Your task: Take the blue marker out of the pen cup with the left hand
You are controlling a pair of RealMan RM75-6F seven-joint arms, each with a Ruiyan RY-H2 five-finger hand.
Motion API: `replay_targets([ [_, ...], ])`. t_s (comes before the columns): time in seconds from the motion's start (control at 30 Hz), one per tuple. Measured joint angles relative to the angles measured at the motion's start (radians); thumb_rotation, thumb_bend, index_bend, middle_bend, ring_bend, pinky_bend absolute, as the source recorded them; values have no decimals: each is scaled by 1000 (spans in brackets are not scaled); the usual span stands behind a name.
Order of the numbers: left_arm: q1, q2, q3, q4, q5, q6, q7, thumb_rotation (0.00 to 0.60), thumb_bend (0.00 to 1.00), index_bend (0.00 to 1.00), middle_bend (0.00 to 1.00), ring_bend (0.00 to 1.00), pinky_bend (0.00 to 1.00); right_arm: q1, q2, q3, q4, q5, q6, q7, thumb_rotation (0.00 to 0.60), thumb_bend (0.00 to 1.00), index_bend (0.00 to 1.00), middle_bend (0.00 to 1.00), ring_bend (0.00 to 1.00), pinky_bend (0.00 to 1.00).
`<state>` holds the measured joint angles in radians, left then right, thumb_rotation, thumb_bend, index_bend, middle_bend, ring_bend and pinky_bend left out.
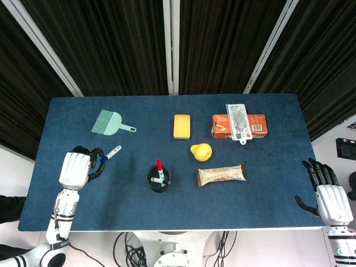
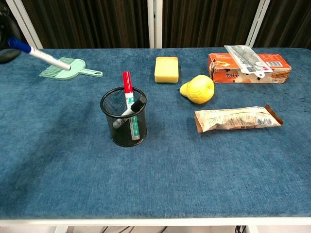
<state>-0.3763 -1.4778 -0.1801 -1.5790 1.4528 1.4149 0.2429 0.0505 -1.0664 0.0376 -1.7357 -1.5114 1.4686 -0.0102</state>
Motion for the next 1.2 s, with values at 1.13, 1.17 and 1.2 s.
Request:
replay_targets([
  [1.13,133,260,115,-54,-84,3,113,600,253,72,0,0,1,-3,-33,5,14,-25,32,-42,600,176,0,0,0,0],
  [1.17,136,266,120,-58,-89,0,129,600,244,72,0,0,0,-2,-36,5,14,-25,32,-48,600,176,0,0,0,0],
  [1.2,140,273,125,-61,-91,-2,144,600,239,72,0,0,0,-2,-39,5,13,-27,32,-52,600,176,0,0,0,0],
])
